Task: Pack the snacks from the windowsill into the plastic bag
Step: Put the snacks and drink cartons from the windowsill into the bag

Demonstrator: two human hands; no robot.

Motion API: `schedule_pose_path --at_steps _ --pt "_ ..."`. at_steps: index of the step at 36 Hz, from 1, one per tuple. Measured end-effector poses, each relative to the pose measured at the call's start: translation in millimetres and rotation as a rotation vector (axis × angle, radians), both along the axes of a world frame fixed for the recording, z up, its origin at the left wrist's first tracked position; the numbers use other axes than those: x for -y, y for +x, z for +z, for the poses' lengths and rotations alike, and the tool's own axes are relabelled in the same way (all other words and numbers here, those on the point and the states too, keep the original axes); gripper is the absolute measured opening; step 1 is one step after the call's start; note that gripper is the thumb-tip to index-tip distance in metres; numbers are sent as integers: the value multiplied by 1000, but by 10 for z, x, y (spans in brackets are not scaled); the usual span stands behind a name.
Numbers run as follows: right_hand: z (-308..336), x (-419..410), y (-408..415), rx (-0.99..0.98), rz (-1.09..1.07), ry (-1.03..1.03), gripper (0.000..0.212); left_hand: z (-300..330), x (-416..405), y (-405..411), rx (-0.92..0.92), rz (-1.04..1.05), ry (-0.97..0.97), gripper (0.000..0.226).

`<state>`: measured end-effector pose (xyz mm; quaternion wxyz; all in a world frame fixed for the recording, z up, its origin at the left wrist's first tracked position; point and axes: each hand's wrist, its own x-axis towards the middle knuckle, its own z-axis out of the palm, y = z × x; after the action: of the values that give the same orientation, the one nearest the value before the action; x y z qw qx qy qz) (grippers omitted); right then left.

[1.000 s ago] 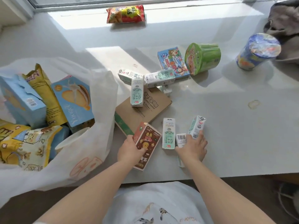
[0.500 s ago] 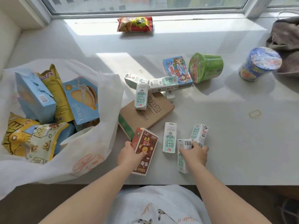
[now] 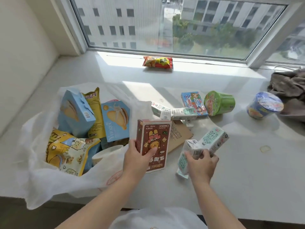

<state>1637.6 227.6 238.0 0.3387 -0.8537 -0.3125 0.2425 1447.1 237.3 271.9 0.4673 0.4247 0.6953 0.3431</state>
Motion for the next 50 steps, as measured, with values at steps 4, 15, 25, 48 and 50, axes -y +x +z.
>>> schedule_pose_path --at_steps 4,15,25,48,50 --pt "413 -187 -485 -77 111 157 40 289 -25 -493 46 157 165 46" --pt "725 -611 -1990 -125 651 395 31 275 -167 -1769 -193 278 306 50" --pt "224 -673 -2288 176 1035 -123 40 -192 -235 -2064 -626 -159 -70 100" --pt "138 -698 -2356 274 976 -268 78 -187 -512 -2259 -779 -373 243 74" --pt "144 -743 -2394 268 956 -288 79 -167 -539 -2263 -808 -410 252 74"
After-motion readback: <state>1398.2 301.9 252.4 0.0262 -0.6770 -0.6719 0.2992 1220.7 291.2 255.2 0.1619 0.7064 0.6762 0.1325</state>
